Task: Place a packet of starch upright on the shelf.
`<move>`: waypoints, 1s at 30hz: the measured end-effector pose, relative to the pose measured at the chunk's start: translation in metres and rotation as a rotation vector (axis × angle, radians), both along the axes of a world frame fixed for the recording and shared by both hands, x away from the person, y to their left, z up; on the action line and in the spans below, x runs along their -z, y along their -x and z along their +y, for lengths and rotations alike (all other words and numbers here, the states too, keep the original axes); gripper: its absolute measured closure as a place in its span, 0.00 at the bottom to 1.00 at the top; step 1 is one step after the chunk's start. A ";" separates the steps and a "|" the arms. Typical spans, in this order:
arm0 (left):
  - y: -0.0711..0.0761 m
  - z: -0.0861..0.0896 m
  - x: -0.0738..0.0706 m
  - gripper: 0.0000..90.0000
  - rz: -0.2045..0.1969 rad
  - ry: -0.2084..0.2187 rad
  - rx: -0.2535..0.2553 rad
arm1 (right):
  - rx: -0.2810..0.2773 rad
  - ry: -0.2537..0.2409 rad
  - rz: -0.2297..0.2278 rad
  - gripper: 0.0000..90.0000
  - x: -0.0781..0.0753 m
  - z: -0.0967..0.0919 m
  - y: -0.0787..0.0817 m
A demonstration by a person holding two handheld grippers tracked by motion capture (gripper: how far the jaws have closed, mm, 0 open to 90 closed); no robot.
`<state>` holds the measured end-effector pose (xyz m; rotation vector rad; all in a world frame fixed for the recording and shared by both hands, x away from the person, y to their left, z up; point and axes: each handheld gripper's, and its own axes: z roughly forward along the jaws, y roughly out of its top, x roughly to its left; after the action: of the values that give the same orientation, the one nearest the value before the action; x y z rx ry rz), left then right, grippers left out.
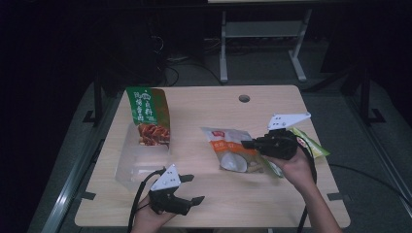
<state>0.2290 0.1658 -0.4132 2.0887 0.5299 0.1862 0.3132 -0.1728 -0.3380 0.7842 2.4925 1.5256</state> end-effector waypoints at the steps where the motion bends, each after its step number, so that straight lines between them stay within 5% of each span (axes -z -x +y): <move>1: 0.000 0.000 0.000 0.27 -0.002 0.001 -0.002 | -0.006 -0.006 -0.005 1.00 -0.001 0.002 0.002; 8: 0.001 -0.002 0.000 0.27 0.000 -0.002 -0.002 | -0.053 -0.056 -0.005 1.00 0.003 0.007 0.011; 11: 0.002 -0.001 0.000 0.27 -0.004 -0.006 0.002 | -0.053 -0.037 0.010 1.00 0.024 0.013 0.017; 13: 0.002 -0.001 0.000 0.27 -0.006 -0.007 0.002 | -0.047 -0.097 0.019 1.00 0.030 0.008 0.019; 15: 0.001 -0.002 0.000 0.27 -0.003 -0.004 0.000 | -0.040 -0.100 0.025 1.00 0.034 0.004 0.019; 19: 0.000 -0.005 -0.002 0.26 0.001 0.015 -0.003 | -0.041 -0.111 0.035 1.00 0.037 -0.001 0.019; 30: -0.012 -0.020 0.009 0.27 0.037 -0.037 -0.011 | -0.084 -0.117 0.024 1.00 0.040 -0.003 0.023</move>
<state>0.2410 0.1459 -0.4222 2.1287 0.5643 0.1647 0.2900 -0.1754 -0.3776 0.7268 2.5022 1.7131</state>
